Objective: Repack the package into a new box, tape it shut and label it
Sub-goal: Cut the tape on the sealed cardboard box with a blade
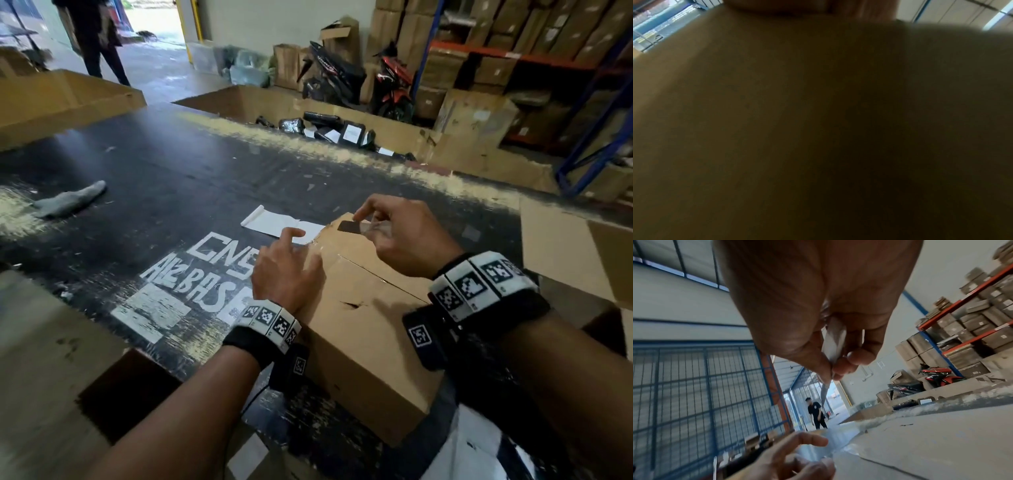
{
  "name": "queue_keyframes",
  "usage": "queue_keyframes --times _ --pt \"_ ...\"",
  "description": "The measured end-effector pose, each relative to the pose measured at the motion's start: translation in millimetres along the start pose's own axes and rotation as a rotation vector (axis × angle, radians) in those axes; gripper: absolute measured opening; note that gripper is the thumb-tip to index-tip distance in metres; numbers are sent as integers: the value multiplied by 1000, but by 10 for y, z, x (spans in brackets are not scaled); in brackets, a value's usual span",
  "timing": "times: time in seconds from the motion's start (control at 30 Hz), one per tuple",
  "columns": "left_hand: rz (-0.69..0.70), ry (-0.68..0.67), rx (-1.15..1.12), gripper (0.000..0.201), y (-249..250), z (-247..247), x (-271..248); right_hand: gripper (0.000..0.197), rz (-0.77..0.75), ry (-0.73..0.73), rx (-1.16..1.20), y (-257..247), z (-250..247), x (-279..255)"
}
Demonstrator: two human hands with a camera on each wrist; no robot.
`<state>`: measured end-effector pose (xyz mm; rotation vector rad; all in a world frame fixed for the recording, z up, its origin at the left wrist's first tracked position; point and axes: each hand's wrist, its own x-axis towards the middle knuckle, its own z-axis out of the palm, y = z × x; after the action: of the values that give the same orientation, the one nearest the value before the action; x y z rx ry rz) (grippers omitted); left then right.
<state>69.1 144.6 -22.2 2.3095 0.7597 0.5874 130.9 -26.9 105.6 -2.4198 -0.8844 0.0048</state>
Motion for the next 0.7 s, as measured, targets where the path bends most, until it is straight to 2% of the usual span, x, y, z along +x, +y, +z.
queue_keyframes --times 0.1,0.27,0.7 --pt "70 34 63 35 -21 22 -48 21 -14 -70 -64 -12 140 247" --pt "68 41 88 36 -34 49 -46 24 -18 -131 -141 3 307 475" --pt "67 74 62 35 -72 112 -20 26 3 -221 -190 32 455 543"
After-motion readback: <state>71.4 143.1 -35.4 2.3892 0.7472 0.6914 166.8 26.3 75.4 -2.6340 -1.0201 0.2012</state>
